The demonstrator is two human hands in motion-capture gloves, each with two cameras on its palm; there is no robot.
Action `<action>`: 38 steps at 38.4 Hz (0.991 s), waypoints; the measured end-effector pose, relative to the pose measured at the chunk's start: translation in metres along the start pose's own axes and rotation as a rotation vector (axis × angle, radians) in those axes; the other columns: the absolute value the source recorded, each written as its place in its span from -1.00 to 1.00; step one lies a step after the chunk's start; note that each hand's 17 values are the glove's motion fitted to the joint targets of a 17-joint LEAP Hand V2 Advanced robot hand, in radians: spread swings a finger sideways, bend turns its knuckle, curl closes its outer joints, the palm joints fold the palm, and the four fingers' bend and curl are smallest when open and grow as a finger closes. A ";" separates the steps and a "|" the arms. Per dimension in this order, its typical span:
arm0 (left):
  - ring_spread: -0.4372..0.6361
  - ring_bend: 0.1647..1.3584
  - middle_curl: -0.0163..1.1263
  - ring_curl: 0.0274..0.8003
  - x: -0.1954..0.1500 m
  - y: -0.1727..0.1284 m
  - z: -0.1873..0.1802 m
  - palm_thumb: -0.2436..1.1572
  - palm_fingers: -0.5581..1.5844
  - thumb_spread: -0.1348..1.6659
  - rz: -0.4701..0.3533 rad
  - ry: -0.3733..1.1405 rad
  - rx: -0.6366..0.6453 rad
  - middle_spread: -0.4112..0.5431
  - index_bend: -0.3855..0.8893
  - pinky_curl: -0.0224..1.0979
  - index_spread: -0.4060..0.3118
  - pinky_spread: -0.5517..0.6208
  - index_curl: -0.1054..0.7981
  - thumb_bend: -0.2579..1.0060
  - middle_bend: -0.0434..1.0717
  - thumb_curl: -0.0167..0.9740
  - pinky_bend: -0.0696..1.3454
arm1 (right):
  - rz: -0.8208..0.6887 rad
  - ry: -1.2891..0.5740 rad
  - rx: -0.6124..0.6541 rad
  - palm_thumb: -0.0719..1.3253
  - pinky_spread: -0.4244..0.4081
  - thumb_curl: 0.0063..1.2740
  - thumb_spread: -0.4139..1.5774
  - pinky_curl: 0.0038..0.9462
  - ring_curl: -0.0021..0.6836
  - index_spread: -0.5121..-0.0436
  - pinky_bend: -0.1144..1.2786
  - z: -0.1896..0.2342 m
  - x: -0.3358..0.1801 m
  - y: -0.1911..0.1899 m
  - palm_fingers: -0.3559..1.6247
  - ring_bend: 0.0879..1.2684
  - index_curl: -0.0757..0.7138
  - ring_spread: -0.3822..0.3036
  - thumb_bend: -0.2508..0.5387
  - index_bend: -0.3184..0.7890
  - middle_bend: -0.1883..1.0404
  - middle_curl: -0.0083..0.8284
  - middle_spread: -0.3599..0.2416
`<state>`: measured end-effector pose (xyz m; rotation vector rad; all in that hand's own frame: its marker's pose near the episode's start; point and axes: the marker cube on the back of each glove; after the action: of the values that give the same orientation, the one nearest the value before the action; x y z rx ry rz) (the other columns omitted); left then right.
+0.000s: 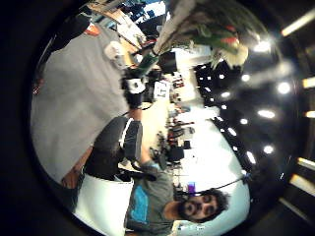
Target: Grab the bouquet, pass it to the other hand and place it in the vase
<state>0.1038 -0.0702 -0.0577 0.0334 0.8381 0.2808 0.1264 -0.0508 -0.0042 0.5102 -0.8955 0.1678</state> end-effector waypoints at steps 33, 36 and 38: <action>-0.61 -0.34 -0.25 -0.19 0.053 -0.069 0.013 0.33 0.70 0.19 0.034 0.588 0.033 -0.66 -0.09 -0.27 -0.48 -0.25 -0.06 -0.61 -0.39 -0.14 -0.46 | -0.188 -0.488 -0.247 0.47 -0.66 0.05 0.16 0.03 0.65 0.17 0.24 0.135 -0.071 0.025 0.73 0.48 0.67 -0.45 -0.42 0.05 0.50 0.55 -0.35; -0.71 -0.27 -0.15 -0.10 0.049 -0.070 0.012 0.30 0.86 0.21 0.046 0.565 0.039 -0.75 -0.02 -0.25 -0.58 -0.39 0.02 -0.64 -0.14 -0.14 -0.49 | -0.231 -0.485 -0.249 0.47 -0.66 0.06 0.16 0.03 0.65 0.17 0.23 0.137 -0.073 0.026 0.72 0.48 0.68 -0.45 -0.42 0.05 0.49 0.54 -0.34; -0.75 -0.21 -0.10 -0.05 0.043 -0.071 0.012 0.25 0.90 0.26 0.050 0.549 0.055 -0.79 0.02 -0.23 -0.64 -0.48 0.06 -0.65 -0.02 -0.18 -0.48 | -0.131 -0.482 -0.279 0.47 -0.66 0.06 0.16 0.02 0.64 0.19 0.23 0.139 -0.074 0.031 0.72 0.48 0.68 -0.45 -0.43 0.04 0.49 0.54 -0.34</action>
<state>0.1567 -0.1263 -0.0911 0.0294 1.3923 0.3194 -0.0281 -0.0866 0.0209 0.3496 -1.3279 -0.2078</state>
